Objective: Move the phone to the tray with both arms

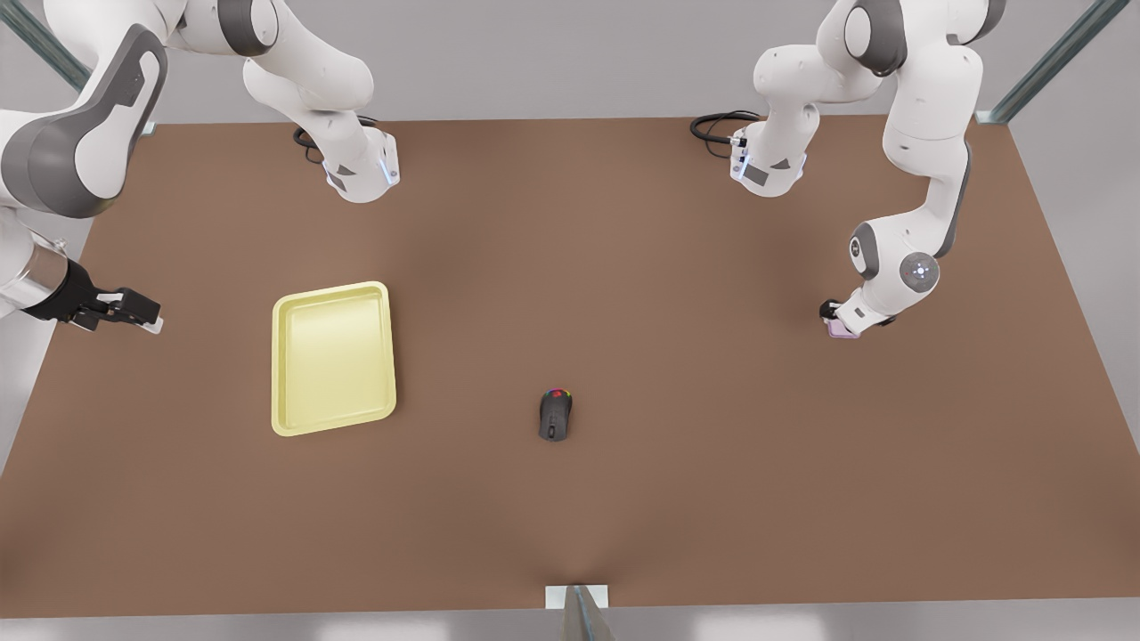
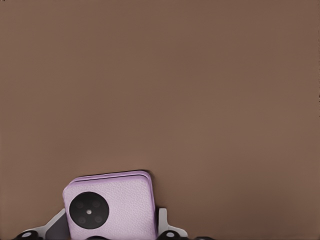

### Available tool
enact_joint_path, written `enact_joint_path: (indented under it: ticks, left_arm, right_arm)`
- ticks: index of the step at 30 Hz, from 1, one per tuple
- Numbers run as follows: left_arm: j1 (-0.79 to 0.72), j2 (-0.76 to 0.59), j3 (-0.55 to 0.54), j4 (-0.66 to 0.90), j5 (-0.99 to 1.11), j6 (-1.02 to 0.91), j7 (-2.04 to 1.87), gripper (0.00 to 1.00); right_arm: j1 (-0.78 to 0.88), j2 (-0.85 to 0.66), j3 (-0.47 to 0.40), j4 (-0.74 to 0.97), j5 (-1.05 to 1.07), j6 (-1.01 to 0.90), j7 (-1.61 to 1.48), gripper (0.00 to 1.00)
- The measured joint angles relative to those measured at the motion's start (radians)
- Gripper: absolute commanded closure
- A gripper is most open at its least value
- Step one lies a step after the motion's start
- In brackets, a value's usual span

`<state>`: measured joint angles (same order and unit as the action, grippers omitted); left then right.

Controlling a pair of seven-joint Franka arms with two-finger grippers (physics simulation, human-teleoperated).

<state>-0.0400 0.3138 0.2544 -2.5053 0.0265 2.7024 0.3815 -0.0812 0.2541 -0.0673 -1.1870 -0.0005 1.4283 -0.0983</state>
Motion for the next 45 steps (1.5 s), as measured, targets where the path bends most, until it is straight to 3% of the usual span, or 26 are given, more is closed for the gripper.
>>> enact_joint_path:
  ticks: [21,25,28,30,35,42,45]
  left_arm:
    - [-0.004,-0.008,-0.011,0.029,0.006,-0.016,0.036,0.22]
    - [-0.001,-0.037,-0.108,0.118,0.004,-0.092,0.023,0.22]
    - [-0.007,-0.039,-0.313,0.249,0.003,-0.195,-0.038,0.22]
    - [-0.092,-0.014,-0.382,0.334,0.002,-0.252,-0.104,0.22]
    - [-0.341,0.124,-0.407,0.653,-0.045,-0.411,-0.311,0.22]
    - [-0.595,0.531,-0.407,1.321,-0.138,-0.566,-0.619,0.22]
    - [-0.672,0.681,-0.397,1.518,-0.145,-0.579,-0.722,0.22]
  right_arm:
    - [-0.001,-0.001,0.0,0.0,0.0,0.001,0.0,0.0]
    - [-0.002,-0.004,-0.001,0.001,-0.001,-0.001,0.0,0.0]
    - [-0.001,-0.003,0.0,-0.001,-0.001,-0.001,0.0,0.0]
    - [-0.001,-0.004,0.0,-0.001,-0.002,-0.001,-0.001,0.0]
    - [-0.001,-0.006,0.0,-0.001,-0.005,-0.002,-0.001,0.0]
    - [-0.002,-0.004,0.0,-0.001,-0.005,-0.002,-0.001,0.0]
    - [-0.002,-0.004,-0.001,0.0,-0.005,-0.002,-0.001,0.0]
